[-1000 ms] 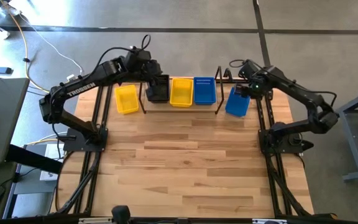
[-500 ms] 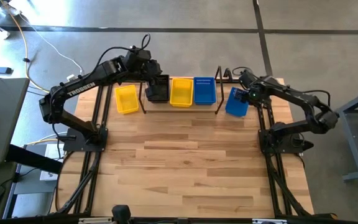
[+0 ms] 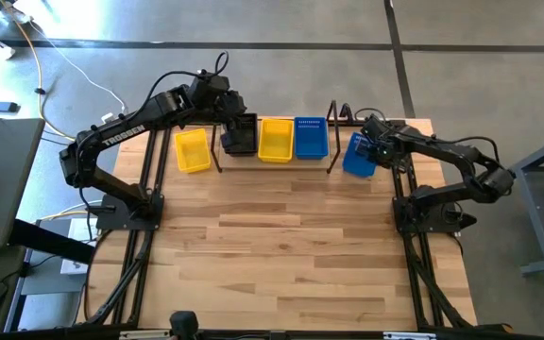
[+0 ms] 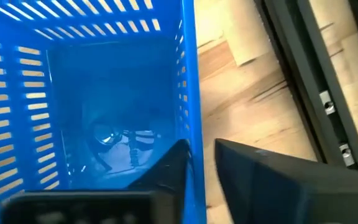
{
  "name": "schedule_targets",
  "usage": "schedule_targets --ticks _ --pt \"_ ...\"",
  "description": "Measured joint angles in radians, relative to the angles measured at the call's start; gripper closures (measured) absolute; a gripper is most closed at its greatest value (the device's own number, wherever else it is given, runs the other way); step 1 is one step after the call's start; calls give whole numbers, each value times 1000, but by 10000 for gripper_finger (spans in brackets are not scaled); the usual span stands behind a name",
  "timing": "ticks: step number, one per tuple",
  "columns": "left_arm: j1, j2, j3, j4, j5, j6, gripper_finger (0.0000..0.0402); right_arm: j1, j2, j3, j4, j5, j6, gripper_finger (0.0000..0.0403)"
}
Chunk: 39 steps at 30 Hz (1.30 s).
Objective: Stack baskets on shelf by color
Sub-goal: Stack the blue bin on the blue bin on the shelf
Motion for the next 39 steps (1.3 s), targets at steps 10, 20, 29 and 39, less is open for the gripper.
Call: schedule_targets --ticks 10,20,29,39 --pt "0 0 0 0 0 1 271 7 0 23 -12 29 -5 398" --pt "0 0 0 0 0 1 271 61 0 265 -180 209 -25 401" --pt "0 0 0 0 0 1 271 63 0 583 -250 389 -155 402" --pt "0 0 0 0 0 1 271 92 0 792 -125 328 -333 402"
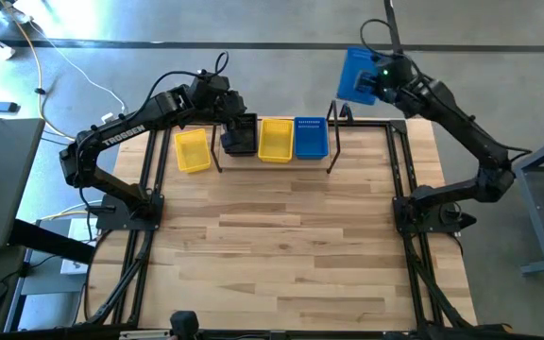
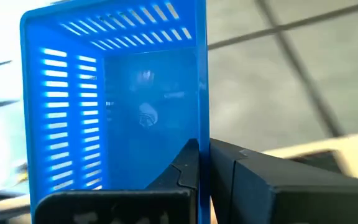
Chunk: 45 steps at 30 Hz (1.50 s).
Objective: Stack baskets on shelf by color
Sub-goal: Stack the blue bin on the blue bin on the shelf
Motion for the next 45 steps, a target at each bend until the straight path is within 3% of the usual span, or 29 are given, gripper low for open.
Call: schedule_targets --ticks 5,15,25,45 --pt "0 0 0 0 0 0 271 49 18 1 93 -118 -1 402" --pt "0 0 0 0 0 12 271 176 132 1 107 -271 111 403" --pt "0 0 0 0 0 26 271 208 232 1 -10 -390 223 403" --pt "0 0 0 0 0 34 271 211 389 0 -55 -399 242 403"
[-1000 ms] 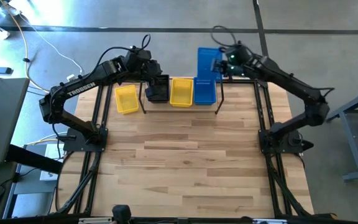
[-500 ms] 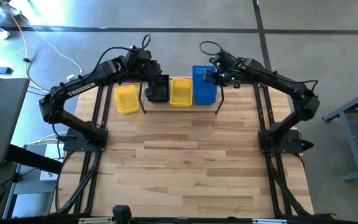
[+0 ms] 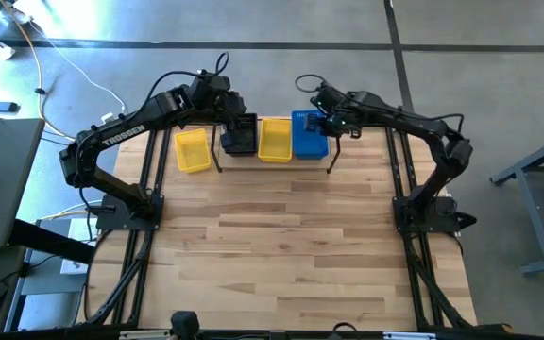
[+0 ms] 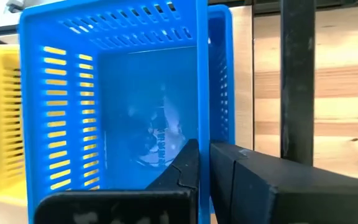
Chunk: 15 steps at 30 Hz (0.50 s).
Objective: Stack baskets on shelf by color
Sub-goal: Stack the blue bin on the blue bin on the shelf
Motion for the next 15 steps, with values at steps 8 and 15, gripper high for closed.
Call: schedule_targets --ticks 8,15 --pt "0 0 0 0 0 0 271 -2 32 0 3 16 -23 402" --pt "0 0 0 0 0 0 271 -1 43 0 9 34 -25 357"
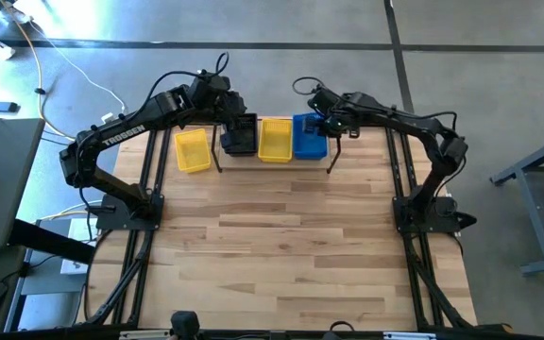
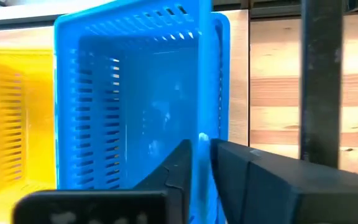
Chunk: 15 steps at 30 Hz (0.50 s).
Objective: Stack baskets on shelf by color
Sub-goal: Stack the blue bin on the blue bin on the shelf, then stack the yellow bin on the yellow bin on the shelf
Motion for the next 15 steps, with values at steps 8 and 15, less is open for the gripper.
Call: schedule_targets --ticks 8,15 --pt "0 0 0 -23 -9 0 271 0 -2 62 -46 11 -26 301" --pt "-10 -20 0 -80 -17 -25 271 1 -2 184 -106 29 -114 298"
